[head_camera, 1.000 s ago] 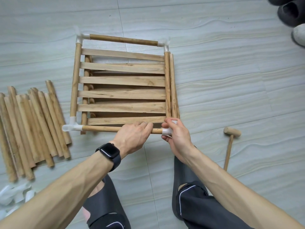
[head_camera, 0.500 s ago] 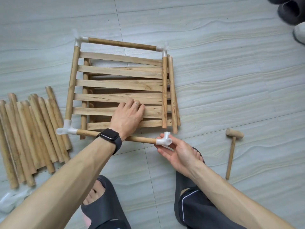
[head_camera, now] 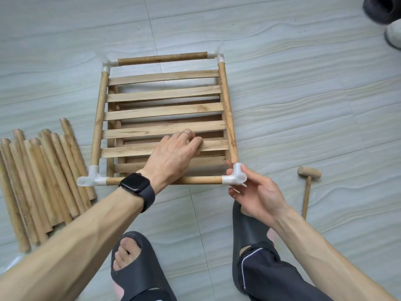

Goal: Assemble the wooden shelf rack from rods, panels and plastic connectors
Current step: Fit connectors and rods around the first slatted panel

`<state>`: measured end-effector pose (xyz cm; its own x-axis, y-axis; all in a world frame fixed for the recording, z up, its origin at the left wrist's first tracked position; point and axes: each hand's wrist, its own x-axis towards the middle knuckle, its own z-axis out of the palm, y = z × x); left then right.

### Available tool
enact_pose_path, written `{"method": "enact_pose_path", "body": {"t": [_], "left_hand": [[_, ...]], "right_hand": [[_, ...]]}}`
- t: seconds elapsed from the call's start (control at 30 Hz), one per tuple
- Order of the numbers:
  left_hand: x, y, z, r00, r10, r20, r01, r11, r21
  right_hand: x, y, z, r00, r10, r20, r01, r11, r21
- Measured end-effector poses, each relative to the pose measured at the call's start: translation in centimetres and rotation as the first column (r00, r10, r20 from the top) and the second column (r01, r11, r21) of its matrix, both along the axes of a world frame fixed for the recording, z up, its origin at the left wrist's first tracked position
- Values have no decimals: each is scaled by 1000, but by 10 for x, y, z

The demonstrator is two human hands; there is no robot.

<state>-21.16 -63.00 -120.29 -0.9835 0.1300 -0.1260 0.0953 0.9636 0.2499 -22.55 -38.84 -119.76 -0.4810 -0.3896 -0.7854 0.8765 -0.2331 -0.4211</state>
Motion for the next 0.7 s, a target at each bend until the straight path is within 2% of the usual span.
{"method": "enact_pose_path", "body": {"t": [0.1, 0.27, 0.43, 0.6, 0.7], "left_hand": [[-1, 0, 4, 997, -50, -53, 51, 999, 14], [-5, 2, 3, 993, -78, -92, 82, 996, 41], [-1, 23, -6, 997, -50, -64, 55, 995, 78], [5, 19, -9, 996, -68, -66, 73, 994, 83], [5, 21, -8, 998, -46, -51, 51, 994, 98]], "right_hand": [[-3, 9, 6, 994, 71, -80, -71, 997, -2], [-13, -1, 15, 995, 105, -3, -105, 993, -49], [-26, -28, 6, 984, -98, 152, 110, 991, -77], [-15, -32, -7, 991, -87, 97, 70, 983, 168], [-18, -32, -2, 983, -105, 152, 95, 993, 75]]}}
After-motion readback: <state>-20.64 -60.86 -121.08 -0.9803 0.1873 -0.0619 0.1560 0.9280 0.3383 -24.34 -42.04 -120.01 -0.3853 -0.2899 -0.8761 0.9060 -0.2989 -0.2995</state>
